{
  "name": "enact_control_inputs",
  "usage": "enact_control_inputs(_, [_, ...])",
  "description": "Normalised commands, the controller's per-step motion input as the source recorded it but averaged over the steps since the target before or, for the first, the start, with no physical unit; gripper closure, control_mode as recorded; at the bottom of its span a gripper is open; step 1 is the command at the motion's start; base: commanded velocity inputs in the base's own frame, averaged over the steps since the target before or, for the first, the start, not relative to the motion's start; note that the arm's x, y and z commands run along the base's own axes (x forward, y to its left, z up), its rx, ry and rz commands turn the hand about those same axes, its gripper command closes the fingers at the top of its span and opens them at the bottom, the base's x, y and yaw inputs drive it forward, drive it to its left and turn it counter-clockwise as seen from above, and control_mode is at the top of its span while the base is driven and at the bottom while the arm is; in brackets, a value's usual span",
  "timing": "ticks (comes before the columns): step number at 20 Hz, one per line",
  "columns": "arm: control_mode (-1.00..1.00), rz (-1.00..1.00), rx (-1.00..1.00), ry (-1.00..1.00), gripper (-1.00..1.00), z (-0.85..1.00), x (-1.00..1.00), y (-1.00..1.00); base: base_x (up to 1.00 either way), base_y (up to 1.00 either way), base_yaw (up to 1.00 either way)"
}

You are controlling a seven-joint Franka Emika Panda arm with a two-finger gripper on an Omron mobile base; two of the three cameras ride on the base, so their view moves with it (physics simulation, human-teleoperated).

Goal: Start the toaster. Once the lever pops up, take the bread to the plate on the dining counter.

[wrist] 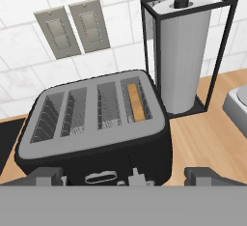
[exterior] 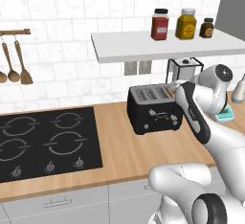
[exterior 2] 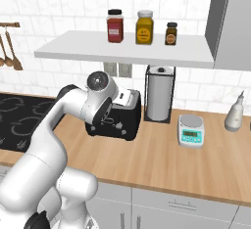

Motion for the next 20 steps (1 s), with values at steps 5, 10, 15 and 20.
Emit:
enact_control_inputs(5, [-1.0,0.0,0.0,0.0,-1.0,0.0,0.0,0.0,0.0,0.0,0.0])
enact_control_inputs(10, [-1.0,0.0,0.0,0.0,-1.0,0.0,0.0,0.0,0.0,0.0,0.0])
enact_control_inputs(15, [-1.0,0.0,0.0,0.0,-1.0,0.0,0.0,0.0,0.0,0.0,0.0])
enact_control_inputs(20, [-1.0,0.0,0.0,0.0,-1.0,0.0,0.0,0.0,0.0,0.0,0.0])
